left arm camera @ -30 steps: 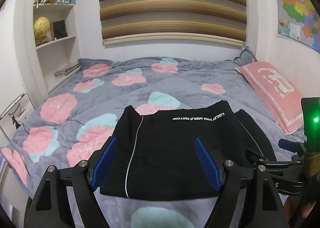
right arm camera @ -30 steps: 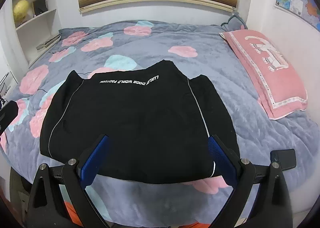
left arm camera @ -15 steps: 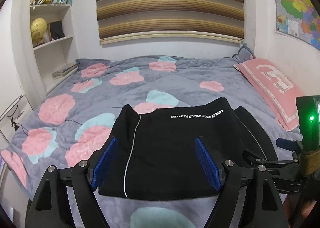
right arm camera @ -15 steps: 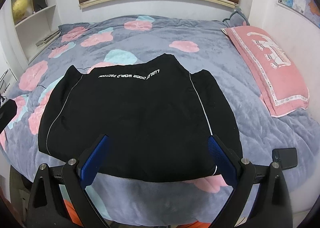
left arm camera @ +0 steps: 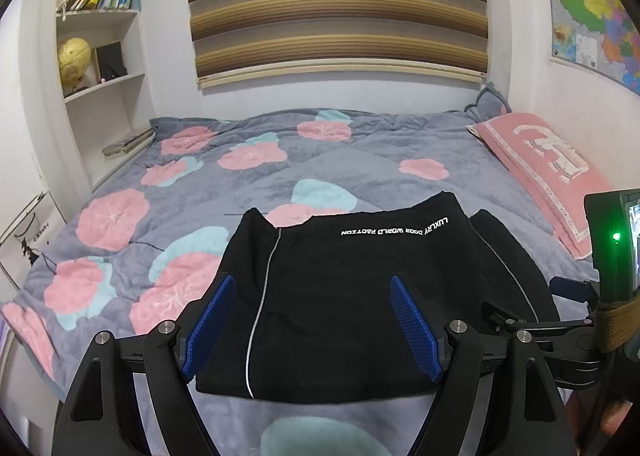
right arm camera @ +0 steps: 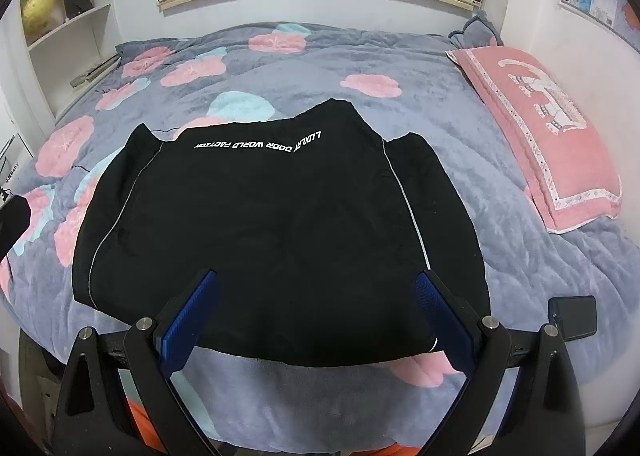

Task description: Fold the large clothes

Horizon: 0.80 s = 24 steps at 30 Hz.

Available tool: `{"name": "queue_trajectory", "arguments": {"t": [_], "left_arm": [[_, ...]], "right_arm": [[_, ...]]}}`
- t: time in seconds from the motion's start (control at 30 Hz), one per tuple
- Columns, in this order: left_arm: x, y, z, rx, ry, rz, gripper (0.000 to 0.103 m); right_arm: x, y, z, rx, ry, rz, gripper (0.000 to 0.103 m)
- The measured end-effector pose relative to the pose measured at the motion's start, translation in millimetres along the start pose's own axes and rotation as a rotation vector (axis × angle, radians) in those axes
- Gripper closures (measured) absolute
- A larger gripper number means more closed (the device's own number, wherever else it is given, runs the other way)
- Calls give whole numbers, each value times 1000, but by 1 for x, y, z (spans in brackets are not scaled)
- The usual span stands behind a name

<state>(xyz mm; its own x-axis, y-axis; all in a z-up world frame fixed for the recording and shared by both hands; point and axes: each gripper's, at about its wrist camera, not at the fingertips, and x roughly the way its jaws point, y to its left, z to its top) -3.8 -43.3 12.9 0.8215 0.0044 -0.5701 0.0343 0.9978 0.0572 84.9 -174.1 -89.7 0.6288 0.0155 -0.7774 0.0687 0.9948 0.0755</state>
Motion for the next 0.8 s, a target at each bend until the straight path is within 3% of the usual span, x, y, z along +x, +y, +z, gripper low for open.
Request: {"name": "queue_trajectory", "arguments": {"t": [0.8], "left_arm": [[34,3,-2,7,29,-2,23]], "right_arm": [[31,-4,3,14,53,2,4]]}}
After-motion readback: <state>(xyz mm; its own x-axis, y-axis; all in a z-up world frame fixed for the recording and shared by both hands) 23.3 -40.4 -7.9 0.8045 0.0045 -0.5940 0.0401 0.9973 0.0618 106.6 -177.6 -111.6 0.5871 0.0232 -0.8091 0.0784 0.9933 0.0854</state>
